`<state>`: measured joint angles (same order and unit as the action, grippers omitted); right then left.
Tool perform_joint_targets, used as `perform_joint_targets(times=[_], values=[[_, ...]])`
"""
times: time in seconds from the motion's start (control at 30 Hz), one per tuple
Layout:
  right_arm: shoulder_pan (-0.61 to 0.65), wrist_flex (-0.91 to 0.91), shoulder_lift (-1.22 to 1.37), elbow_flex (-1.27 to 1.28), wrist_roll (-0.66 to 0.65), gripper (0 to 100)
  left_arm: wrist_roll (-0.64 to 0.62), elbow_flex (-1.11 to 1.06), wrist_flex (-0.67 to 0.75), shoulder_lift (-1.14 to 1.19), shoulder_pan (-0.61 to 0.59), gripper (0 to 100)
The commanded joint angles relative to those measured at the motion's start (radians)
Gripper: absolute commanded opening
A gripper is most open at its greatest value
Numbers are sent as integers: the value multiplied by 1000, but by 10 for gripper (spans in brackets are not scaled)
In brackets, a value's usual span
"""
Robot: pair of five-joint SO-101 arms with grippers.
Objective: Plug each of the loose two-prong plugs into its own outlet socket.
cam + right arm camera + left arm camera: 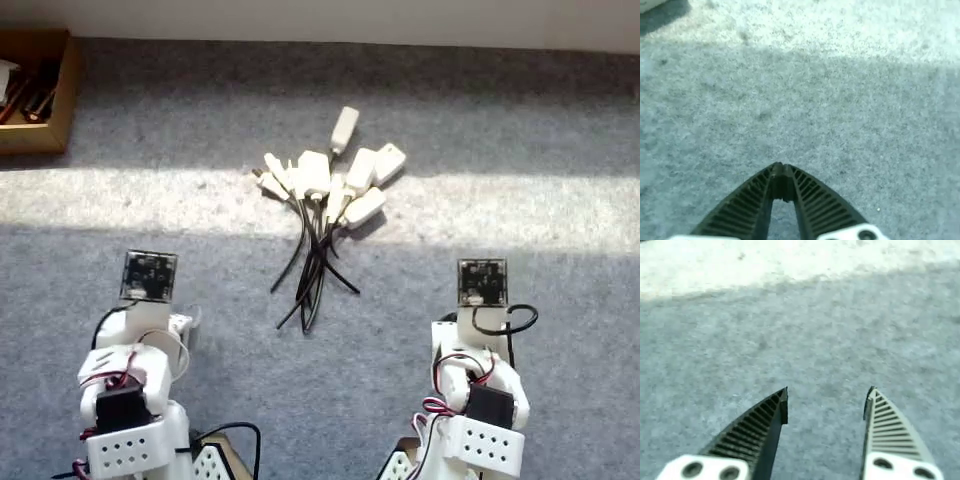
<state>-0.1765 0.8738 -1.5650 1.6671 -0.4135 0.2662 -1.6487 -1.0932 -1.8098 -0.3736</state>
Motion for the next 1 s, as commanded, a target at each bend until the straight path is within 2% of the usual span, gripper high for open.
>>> perform_joint_targets(times=[0.0,0.07,0.17,0.23,0.37,0.5,0.67,0.87,0.97], values=[[24,-5,-10,151,-218,9,-9,94,57,-7,-108,245],[27,-8,-10,134,-216,9,-11,165,48,1,-117,245],[22,-5,-7,31,-48,9,-11,320,-58,2,-93,245],[15,36,-2,-64,63,9,-11,443,-152,12,-39,245],[24,231,-2,-268,80,9,-28,687,-261,185,113,245],[33,288,-1,-294,74,9,-51,964,-267,608,173,249],[38,203,-2,-163,77,9,-51,1415,-287,1326,217,271],[39,130,-8,-39,81,9,-48,2066,-520,2052,351,450],[39,102,-8,-28,81,9,-51,2377,-601,2298,430,460]])
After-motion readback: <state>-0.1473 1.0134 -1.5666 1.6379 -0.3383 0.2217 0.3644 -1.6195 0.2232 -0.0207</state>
